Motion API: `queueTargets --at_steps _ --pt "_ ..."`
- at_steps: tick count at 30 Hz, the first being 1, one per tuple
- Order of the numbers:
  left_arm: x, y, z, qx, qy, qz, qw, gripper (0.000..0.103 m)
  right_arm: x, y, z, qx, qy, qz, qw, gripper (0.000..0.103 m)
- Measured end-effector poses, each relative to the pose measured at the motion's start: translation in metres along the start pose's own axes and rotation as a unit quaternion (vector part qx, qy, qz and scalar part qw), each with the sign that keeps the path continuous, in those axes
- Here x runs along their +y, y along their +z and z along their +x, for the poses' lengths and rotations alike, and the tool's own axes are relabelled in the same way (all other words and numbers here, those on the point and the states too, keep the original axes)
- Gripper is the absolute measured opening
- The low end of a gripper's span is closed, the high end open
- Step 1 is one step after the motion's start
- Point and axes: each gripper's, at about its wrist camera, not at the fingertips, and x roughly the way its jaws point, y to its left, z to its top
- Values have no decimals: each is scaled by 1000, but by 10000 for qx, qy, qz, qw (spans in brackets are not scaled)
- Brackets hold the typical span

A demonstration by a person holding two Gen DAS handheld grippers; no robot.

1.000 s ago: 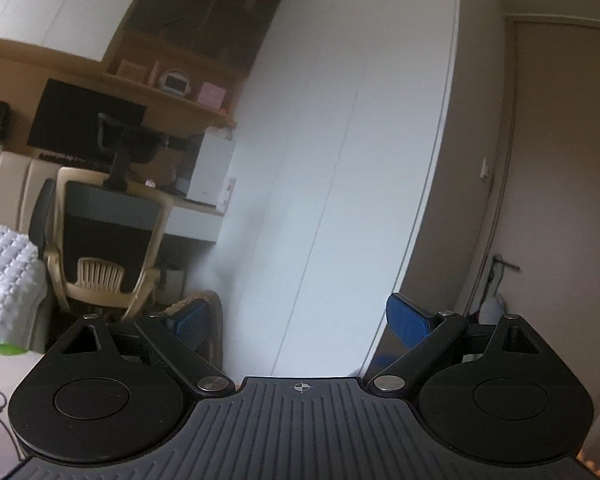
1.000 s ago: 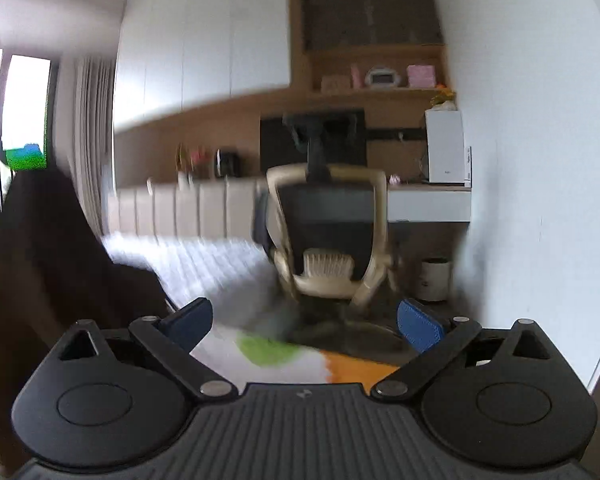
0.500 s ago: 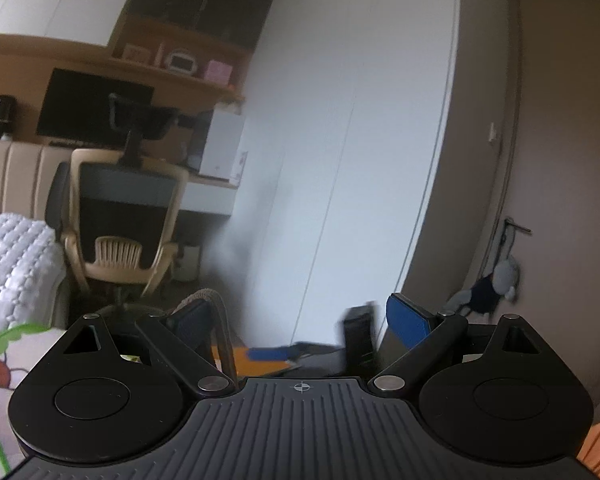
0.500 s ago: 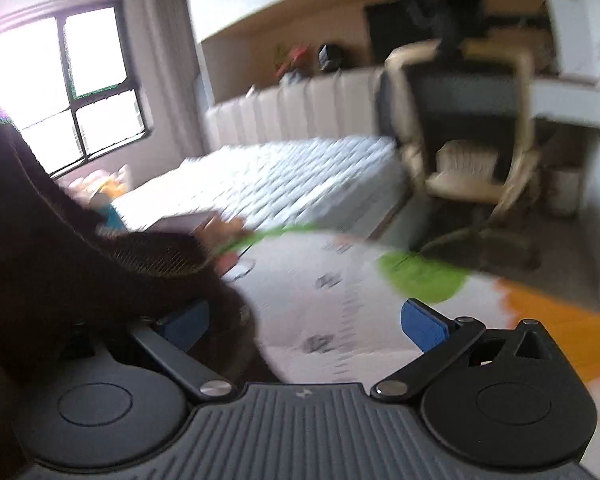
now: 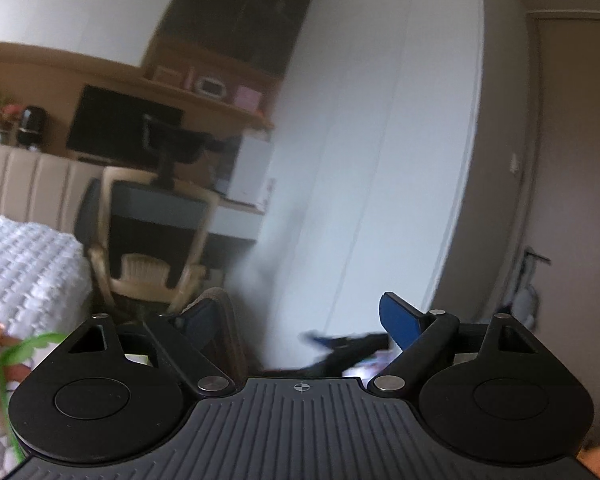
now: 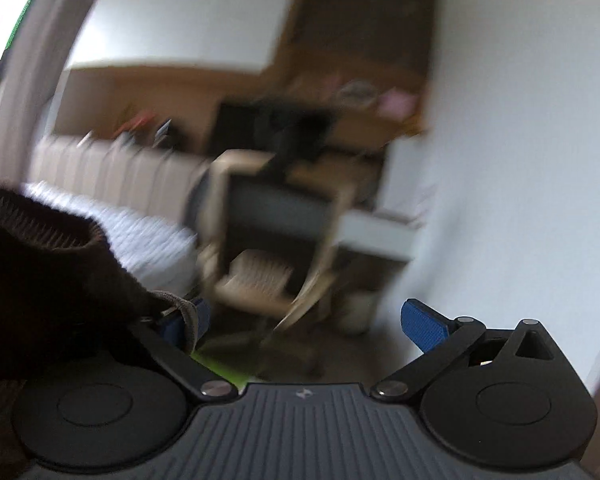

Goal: Fold clothes

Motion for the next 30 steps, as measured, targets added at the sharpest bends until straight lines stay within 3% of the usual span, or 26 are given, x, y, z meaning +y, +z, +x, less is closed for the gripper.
queueTargets --at_steps 4,6,8,11,14,18,21,23,24,26,28,30 --pt "-7 6 -12 -273 155 40 9995 81 -59 28 -46 -644 -416 380 9963 102" --pt "-19 9 -28 -774 431 351 9954 84 -88 41 -71 -778 -340 631 9944 102" --pt "-35 16 -53 -1489 641 731 9841 88 -112 52 -99 -984 -308 790 9915 102" --pt "-50 28 -75 -1826 421 697 9798 95 -127 62 -127 -1107 -387 633 9911 102" --pt "-64 24 -62 -1413 197 759 9869 96 -123 61 -135 -1058 -580 245 9924 102" --pt "-63 -10 -15 -337 -213 632 9972 96 -122 53 -146 -980 -558 141 9935 102" --pt "-44 -44 24 429 -682 88 9967 96 -132 48 -159 -987 -463 242 9937 102" --pt "-21 -67 60 1033 -1340 -767 9826 97 -140 44 -169 -1053 -402 250 9933 102" --pt "-11 -78 77 1287 -1637 -1209 9706 97 -145 42 -175 -1082 -371 249 9931 102" --pt "7 -99 114 1639 -2154 -2126 9389 97 -154 35 -187 -1133 -297 242 9928 102" --pt "21 -117 152 1821 -2715 -2911 8991 97 -161 27 -198 -1162 -267 195 9927 102" --pt "28 -124 182 1769 -2772 -3339 8834 97 -166 20 -207 -1176 -279 124 9926 102"
